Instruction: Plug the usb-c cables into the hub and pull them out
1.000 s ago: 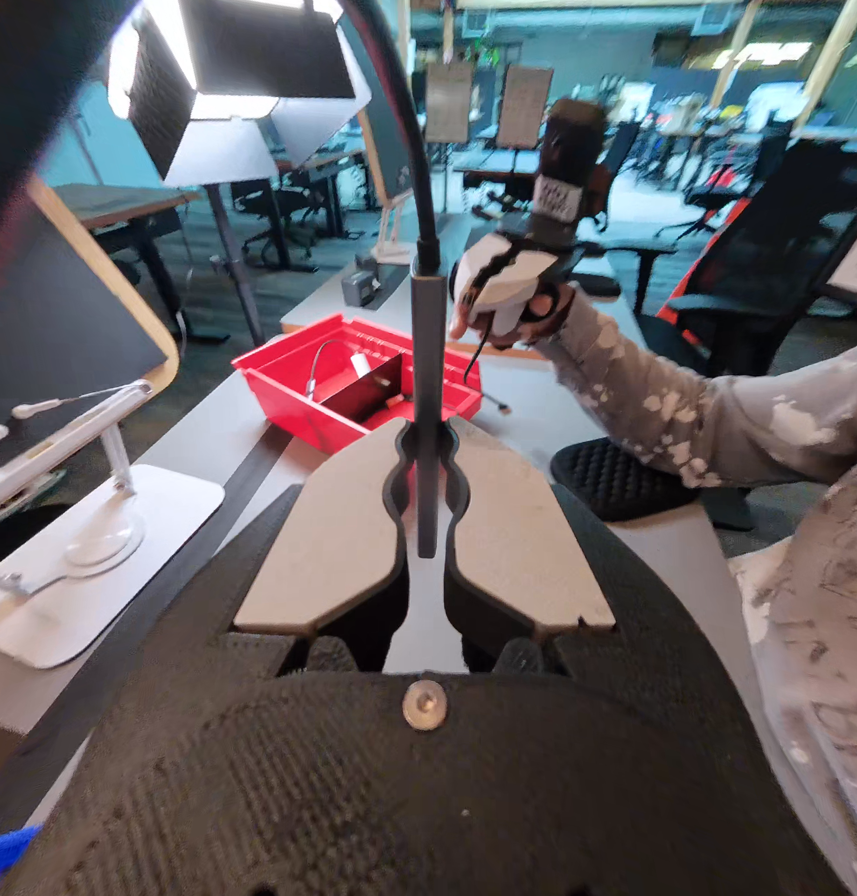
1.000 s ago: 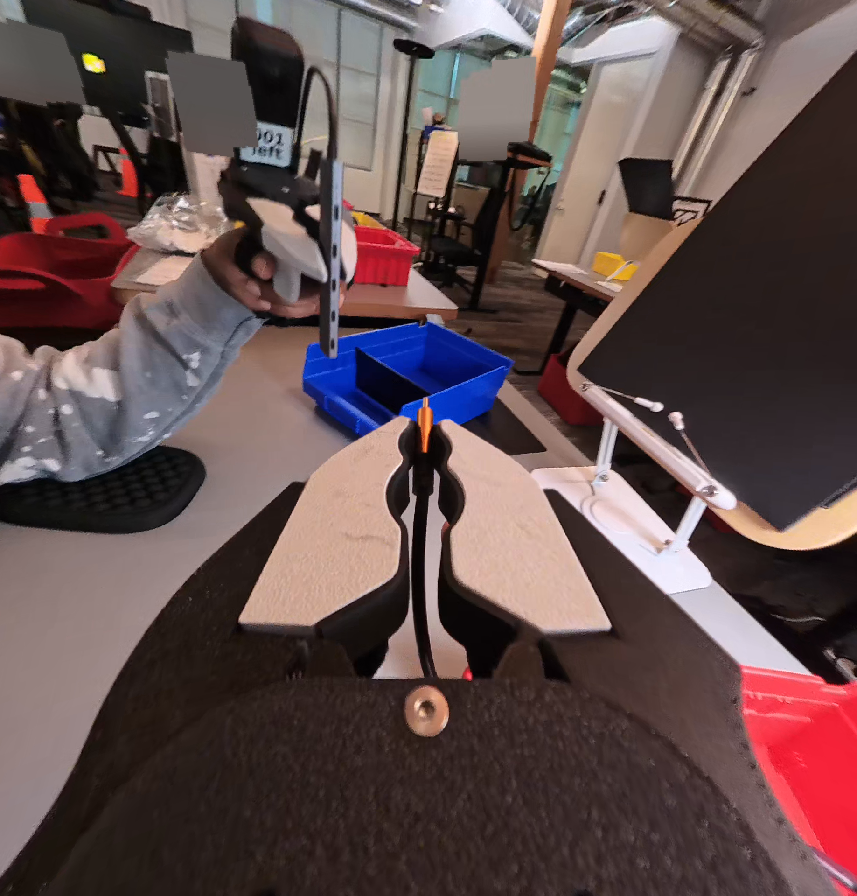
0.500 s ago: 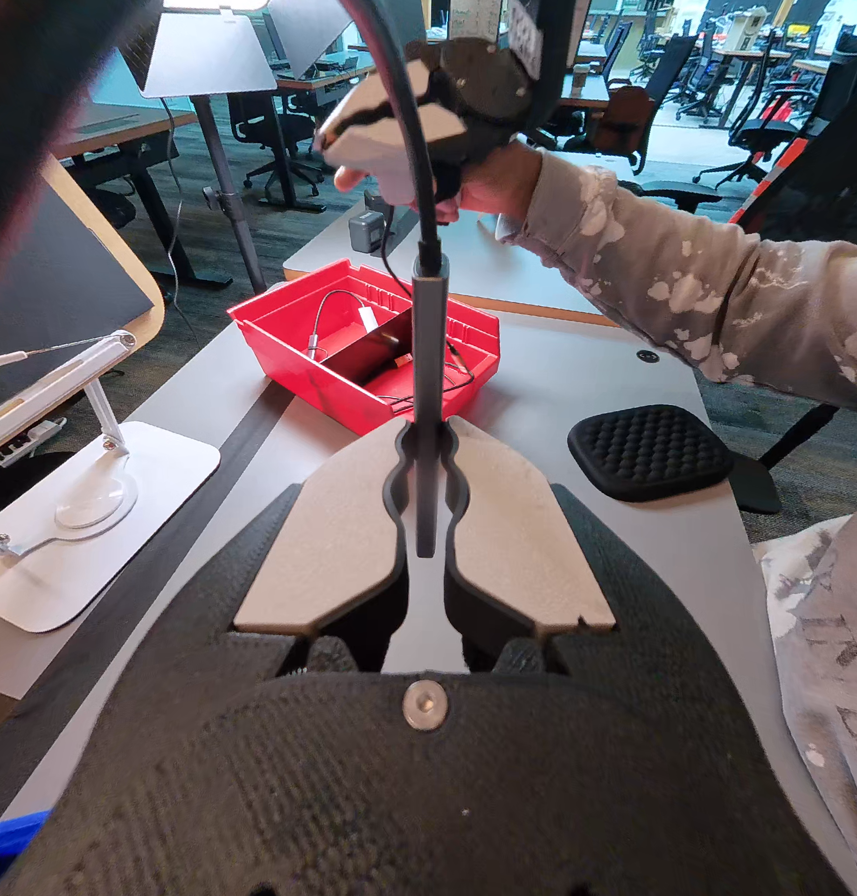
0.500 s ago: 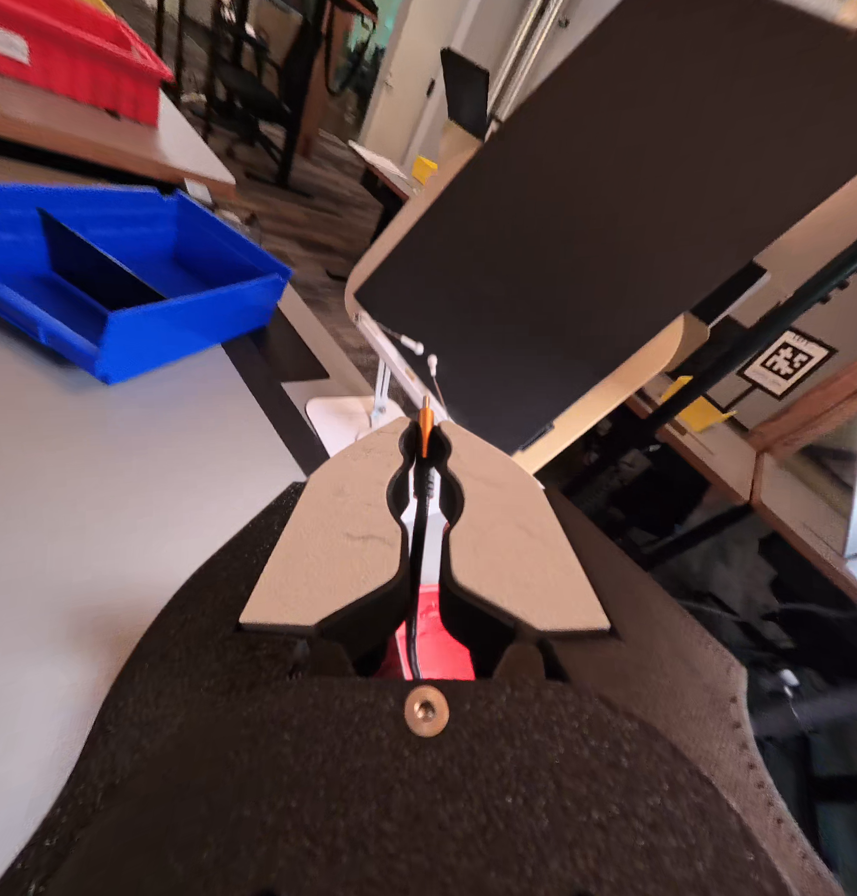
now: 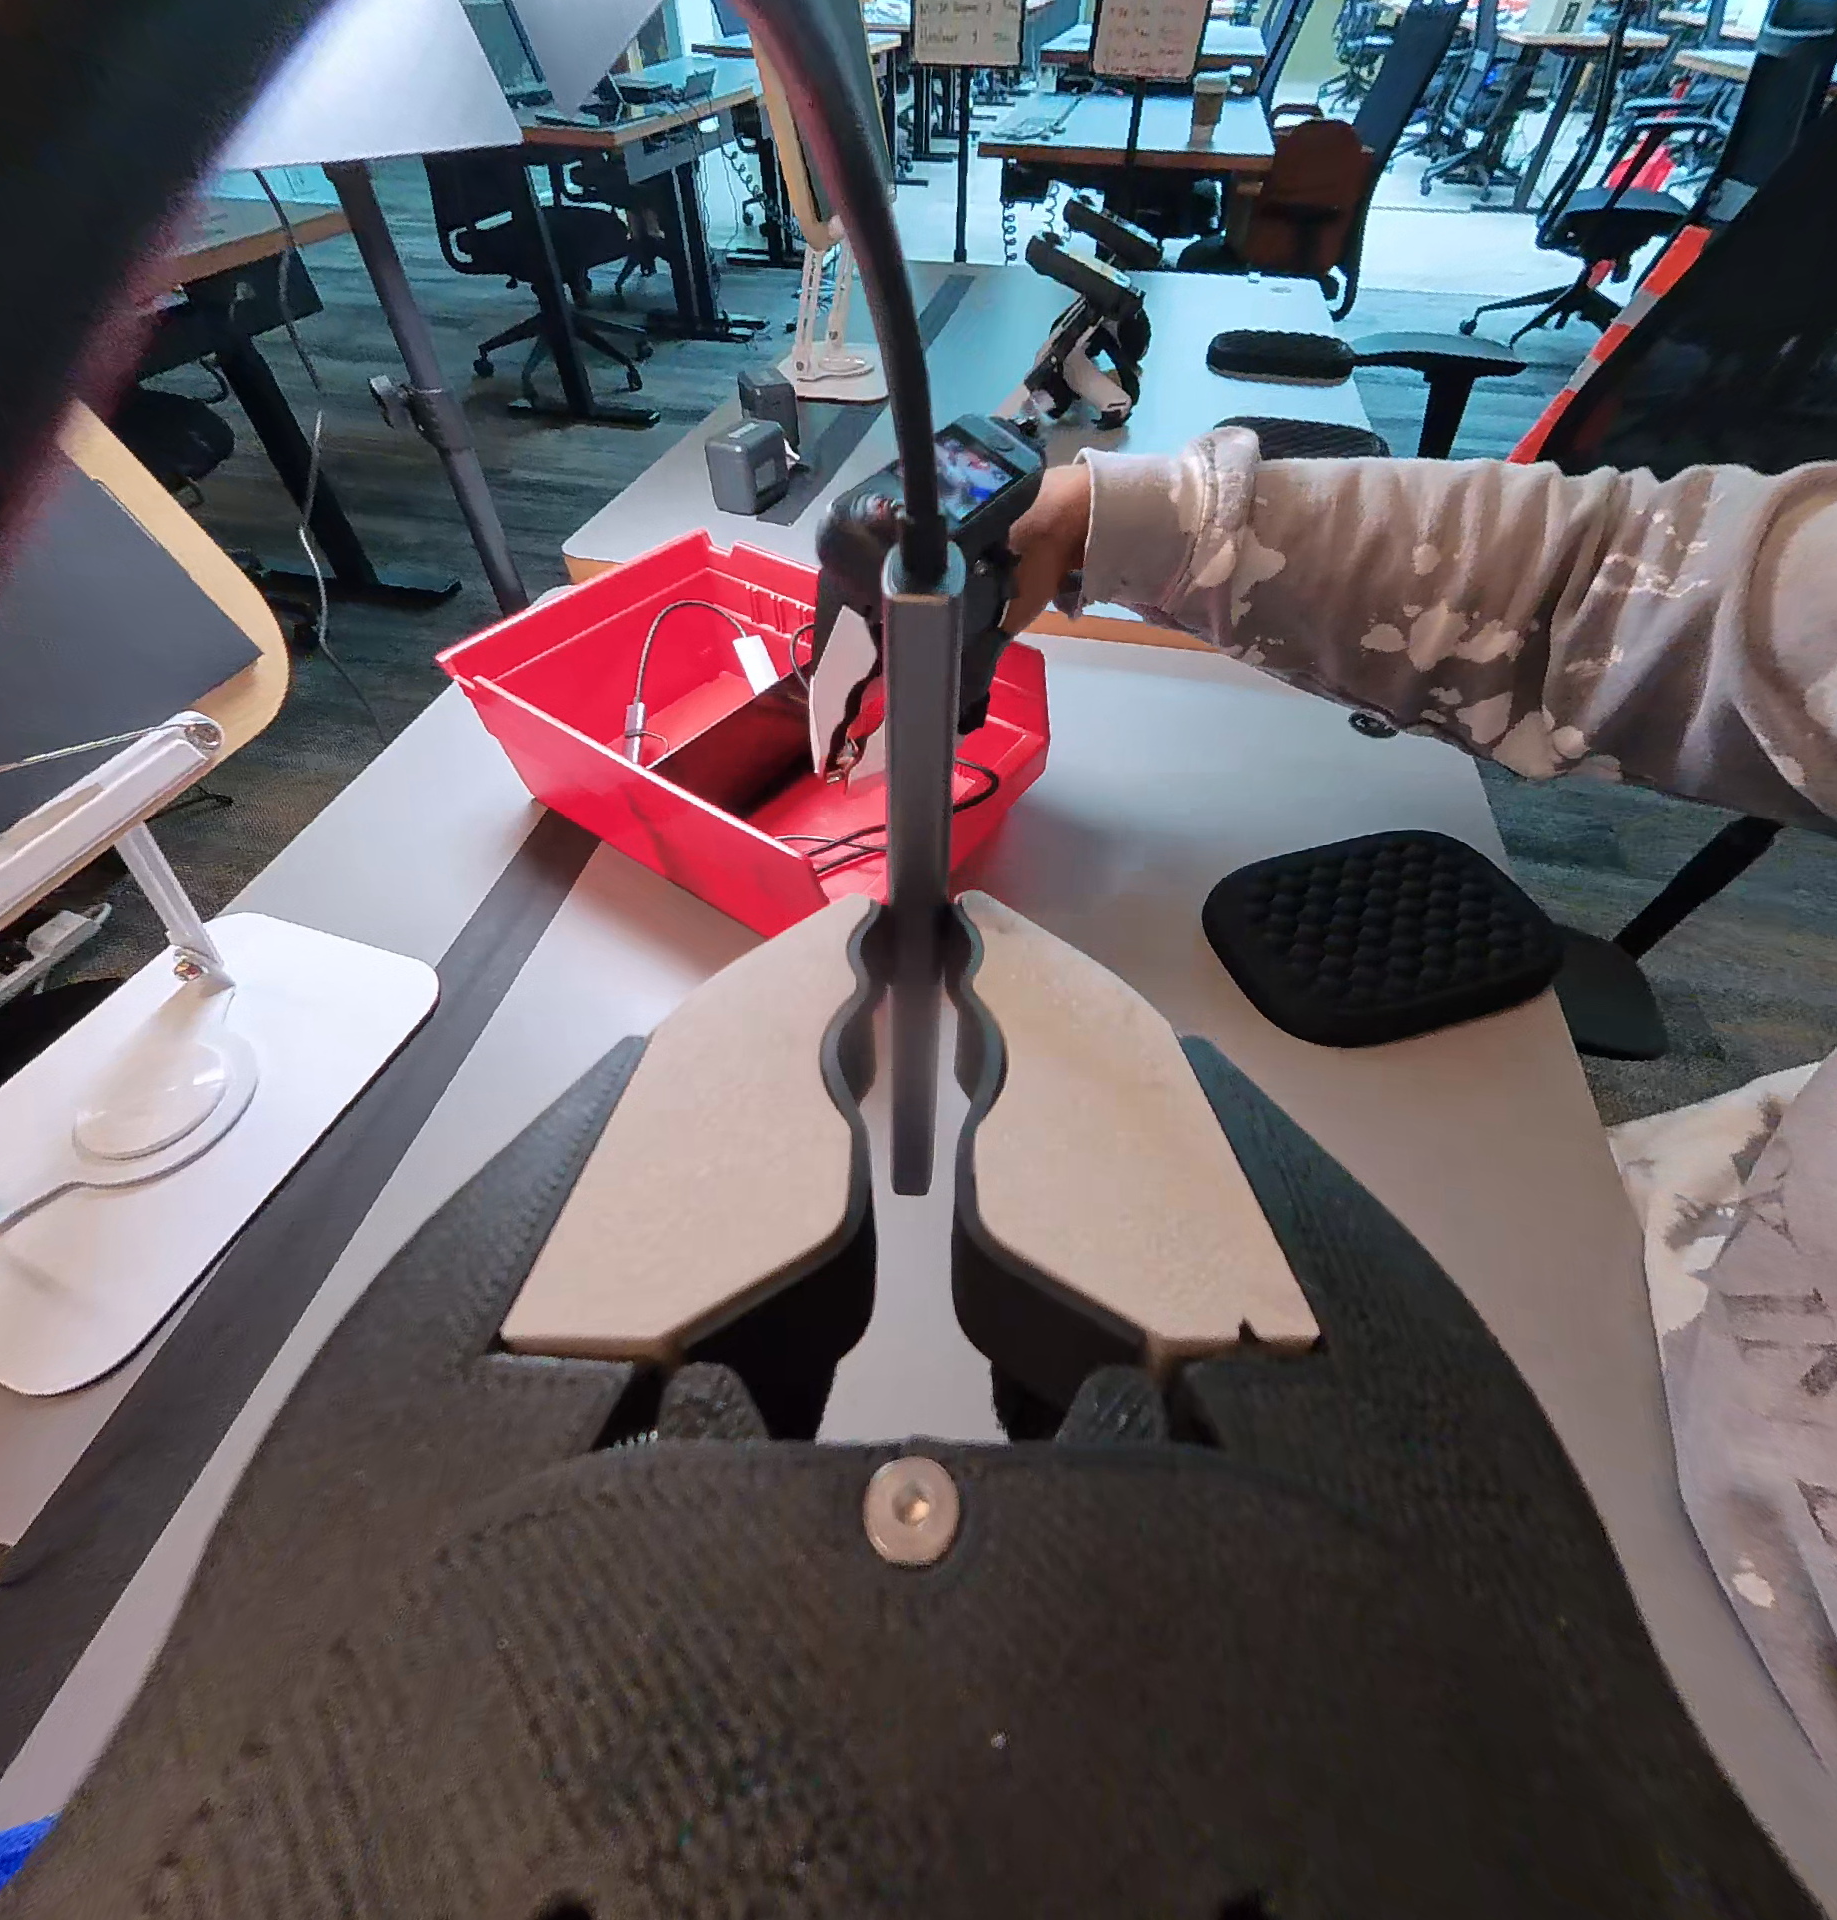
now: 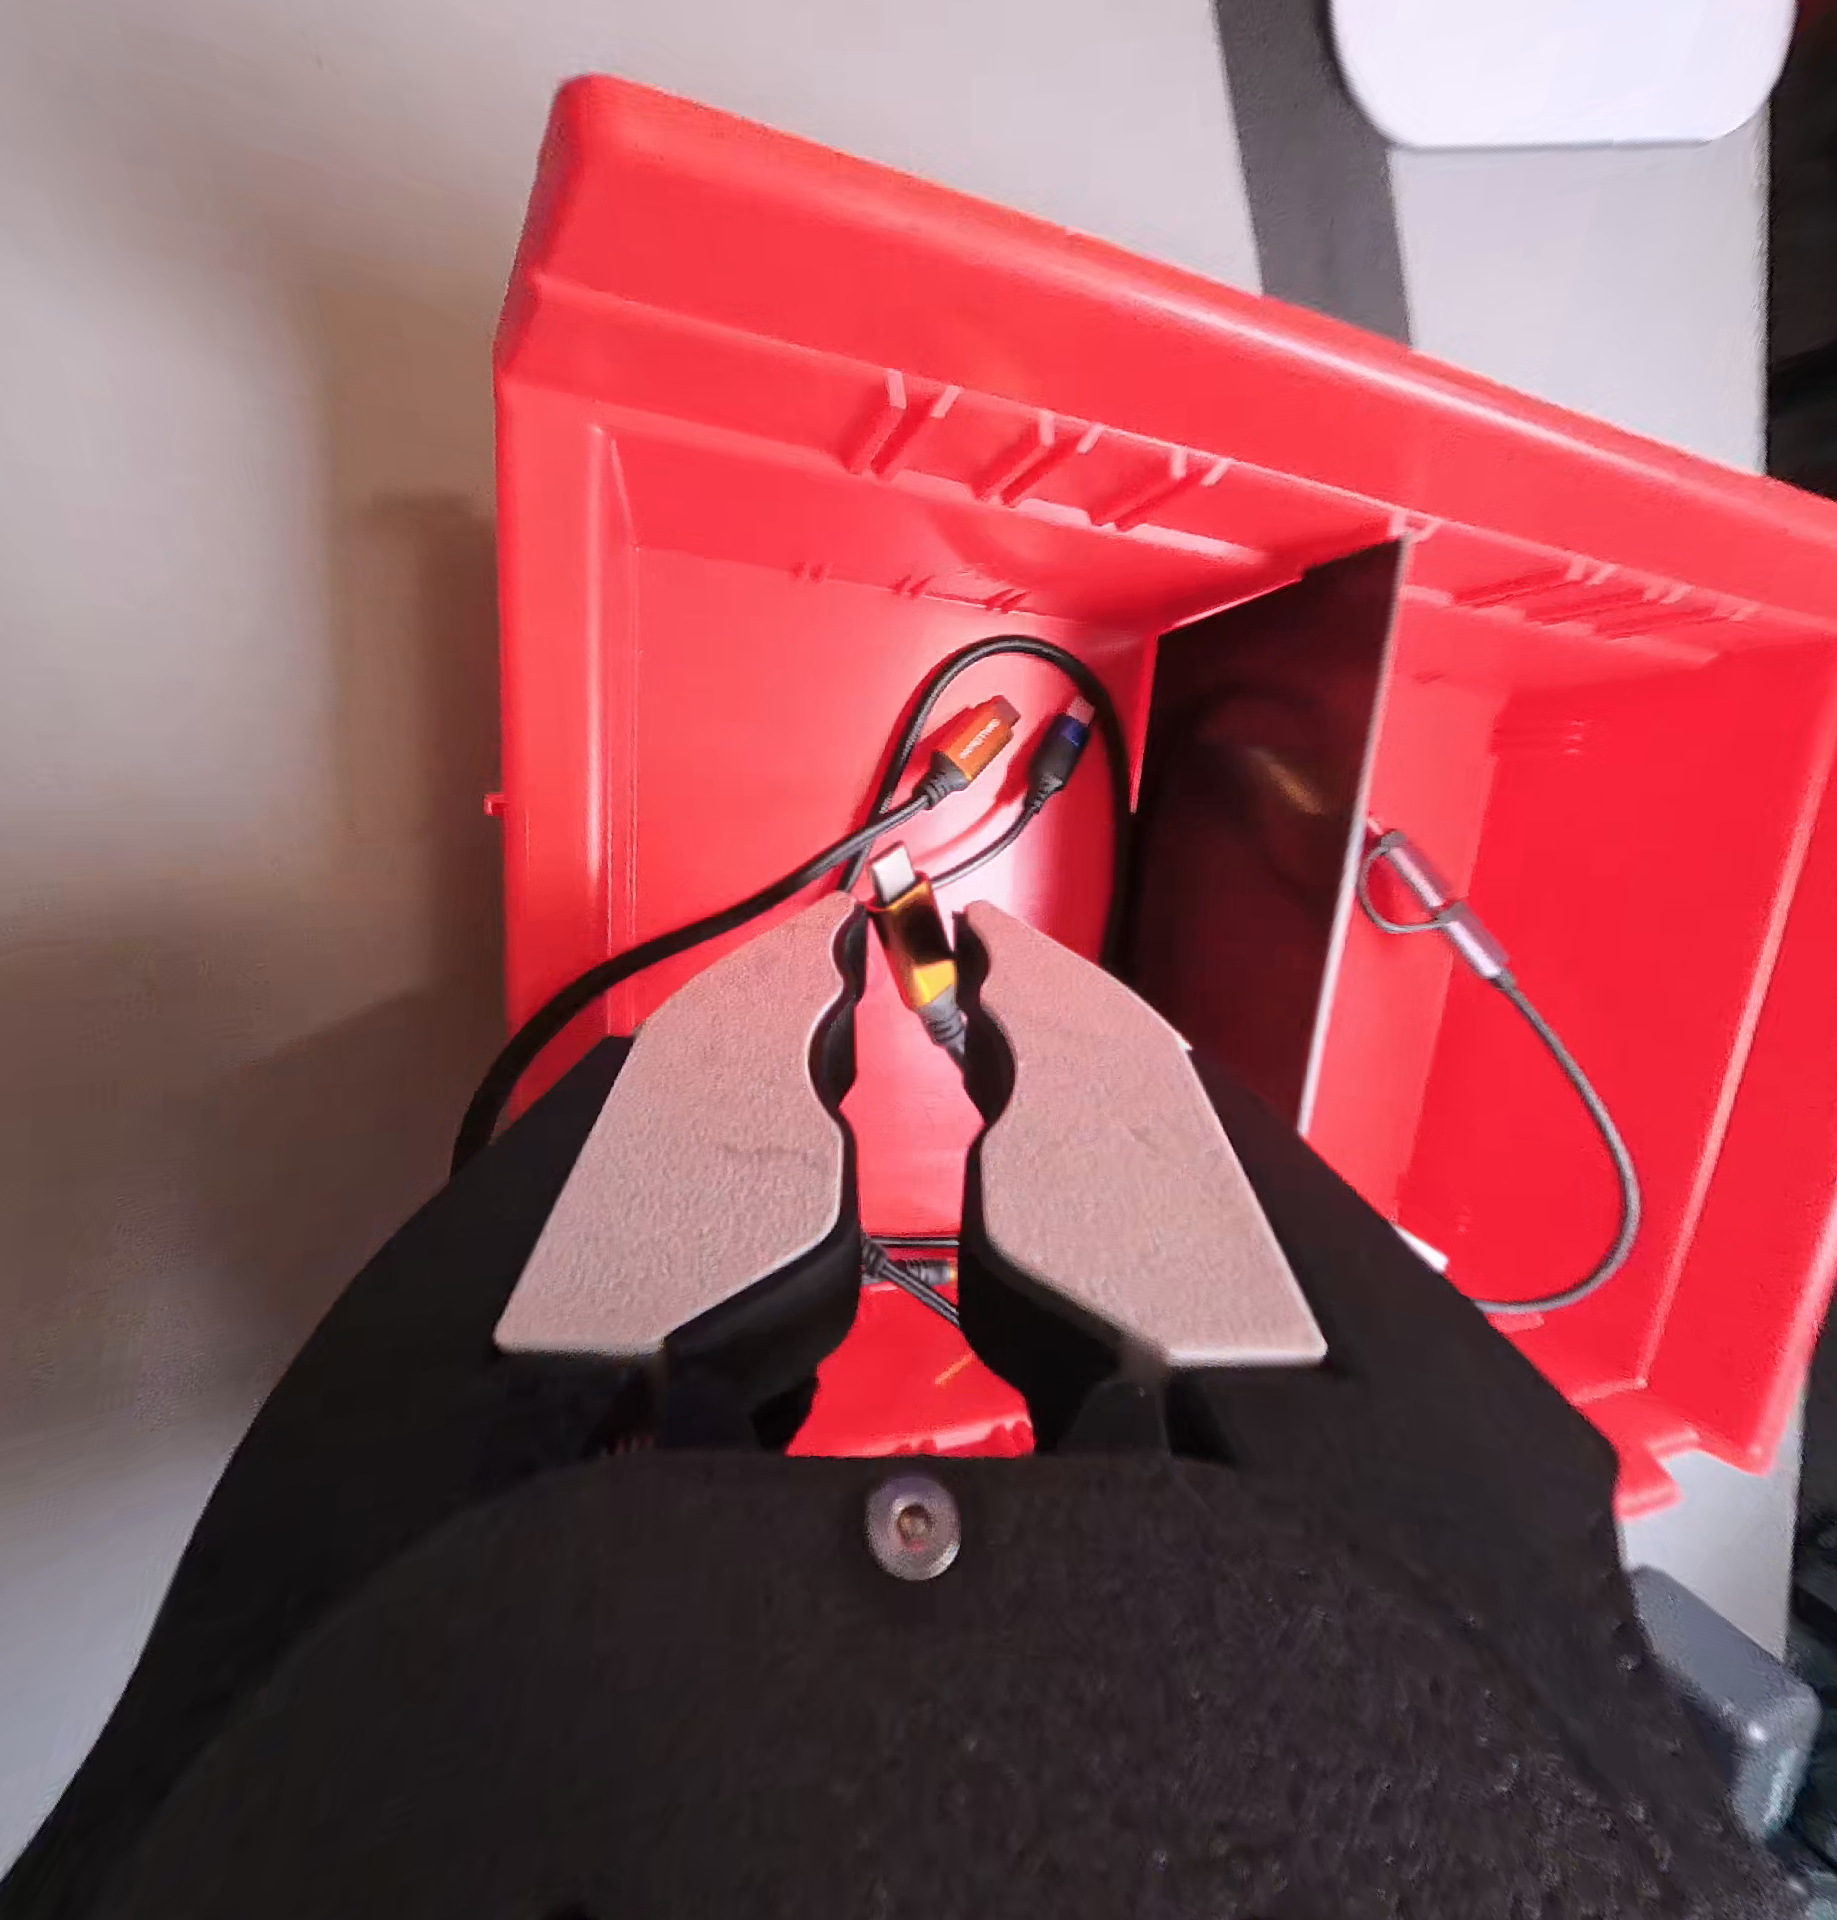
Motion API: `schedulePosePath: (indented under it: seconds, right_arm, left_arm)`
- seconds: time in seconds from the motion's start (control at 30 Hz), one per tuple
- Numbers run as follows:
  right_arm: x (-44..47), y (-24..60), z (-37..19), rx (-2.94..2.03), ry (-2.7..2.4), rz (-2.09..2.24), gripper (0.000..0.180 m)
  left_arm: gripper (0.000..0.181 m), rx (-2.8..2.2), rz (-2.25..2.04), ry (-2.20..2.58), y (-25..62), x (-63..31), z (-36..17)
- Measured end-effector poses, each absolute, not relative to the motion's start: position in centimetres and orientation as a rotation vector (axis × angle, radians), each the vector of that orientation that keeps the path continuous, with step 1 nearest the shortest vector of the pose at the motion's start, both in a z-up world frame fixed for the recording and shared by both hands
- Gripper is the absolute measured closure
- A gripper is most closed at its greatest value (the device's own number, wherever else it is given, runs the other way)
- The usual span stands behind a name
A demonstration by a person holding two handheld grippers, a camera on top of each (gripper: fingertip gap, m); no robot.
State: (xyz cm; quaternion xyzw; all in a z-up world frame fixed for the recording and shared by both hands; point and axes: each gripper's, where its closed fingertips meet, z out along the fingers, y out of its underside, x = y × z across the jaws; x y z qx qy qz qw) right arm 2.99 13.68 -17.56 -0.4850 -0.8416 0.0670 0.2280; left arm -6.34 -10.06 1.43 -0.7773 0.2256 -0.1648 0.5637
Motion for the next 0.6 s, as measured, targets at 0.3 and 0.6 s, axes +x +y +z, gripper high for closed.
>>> schedulePosePath:
  seconds: [0.3,0.6]
  right_arm:
    - [-1.1,11.2,-11.7,-1.323,-2.15,0.534,0.145]
    - [-1.2,3.0,-0.7,-1.05,-1.949,1.024,0.148]
  left_arm:
    - [0.171,-1.862,-0.395,0.544,-9.6,-6.1,0.4]
    - [0.171,-1.939,-0.432,0.613,-9.2,-4.5,-1.7]
